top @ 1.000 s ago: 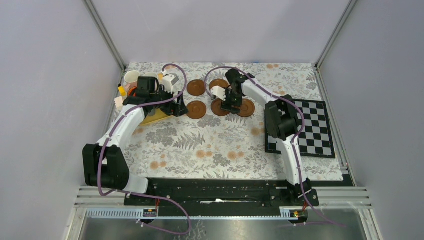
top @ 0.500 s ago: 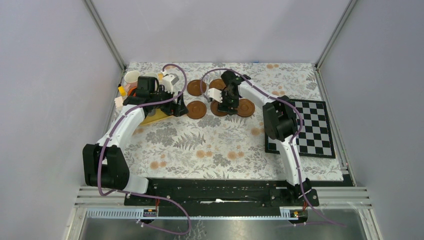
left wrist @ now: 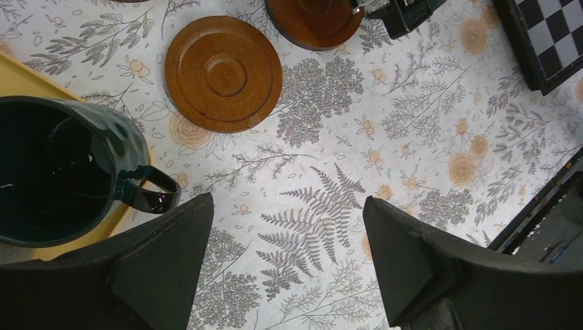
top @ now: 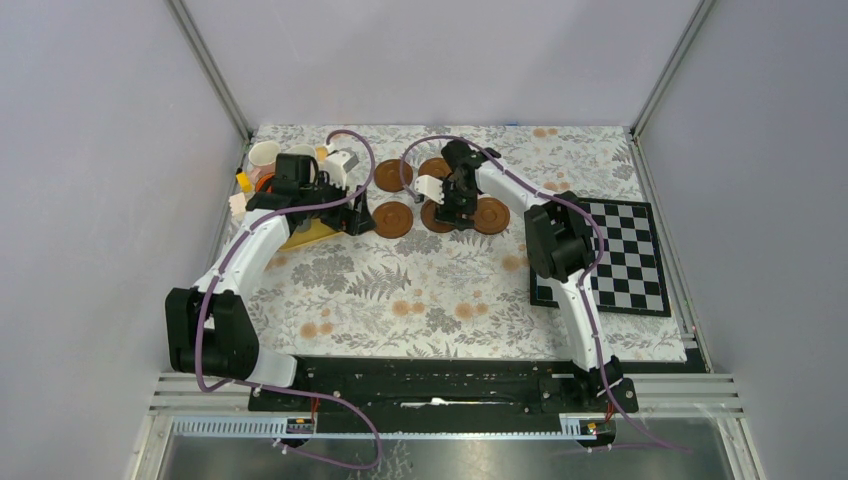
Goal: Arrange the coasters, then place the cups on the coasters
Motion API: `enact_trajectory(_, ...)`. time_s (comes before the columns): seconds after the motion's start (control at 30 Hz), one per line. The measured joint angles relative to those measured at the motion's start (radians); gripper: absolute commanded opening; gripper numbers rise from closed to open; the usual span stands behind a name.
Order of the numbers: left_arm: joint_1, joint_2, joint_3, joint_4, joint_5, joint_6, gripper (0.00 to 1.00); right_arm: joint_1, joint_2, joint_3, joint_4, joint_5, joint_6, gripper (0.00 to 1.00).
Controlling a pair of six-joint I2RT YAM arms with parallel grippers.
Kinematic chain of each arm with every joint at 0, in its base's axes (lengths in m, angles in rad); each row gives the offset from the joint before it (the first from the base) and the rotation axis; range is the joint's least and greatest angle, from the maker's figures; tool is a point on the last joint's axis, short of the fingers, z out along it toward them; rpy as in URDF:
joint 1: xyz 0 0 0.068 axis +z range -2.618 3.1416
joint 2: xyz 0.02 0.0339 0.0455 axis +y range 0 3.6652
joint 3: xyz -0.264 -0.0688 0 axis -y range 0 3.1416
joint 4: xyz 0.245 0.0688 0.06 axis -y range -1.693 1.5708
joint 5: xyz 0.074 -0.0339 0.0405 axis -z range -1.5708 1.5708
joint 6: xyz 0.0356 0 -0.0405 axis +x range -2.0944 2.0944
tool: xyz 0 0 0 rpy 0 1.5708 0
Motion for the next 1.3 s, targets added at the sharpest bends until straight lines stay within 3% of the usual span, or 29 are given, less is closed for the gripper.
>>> enact_trajectory(0.23, -0.018, -0.001, 0.0, -0.005, -0.053, 0.051, 0.86, -0.002, -0.003, 0.035, -0.031, -0.018, 0.034, 0.91)
enact_trajectory(0.37, -0.084, -0.002, 0.0, -0.005, -0.112, 0.092, 0.82, -0.003, -0.009, 0.13, -0.08, -0.08, 0.083, 0.93)
enact_trajectory(0.47, -0.138, -0.002, -0.009, 0.001, -0.148, 0.116, 0.75, -0.007, -0.027, 0.216, -0.111, -0.141, 0.136, 0.93)
enact_trajectory(0.63, -0.169, -0.006, -0.092, 0.006, -0.193, 0.149, 0.59, -0.034, -0.143, 0.211, -0.113, -0.232, 0.264, 0.94)
enact_trajectory(0.8, -0.219, 0.004, -0.188, 0.009, -0.257, 0.182, 0.52, -0.147, -0.34, -0.002, -0.014, -0.307, 0.441, 0.95)
enact_trajectory(1.07, -0.285, 0.13, -0.198, 0.082, -0.321, 0.192, 0.48, -0.307, -0.568, -0.425, 0.181, -0.353, 0.671, 0.95)
enact_trajectory(1.3, -0.302, 0.248, -0.161, 0.125, -0.344, 0.171, 0.48, -0.354, -0.639, -0.584, 0.258, -0.378, 0.75, 0.96)
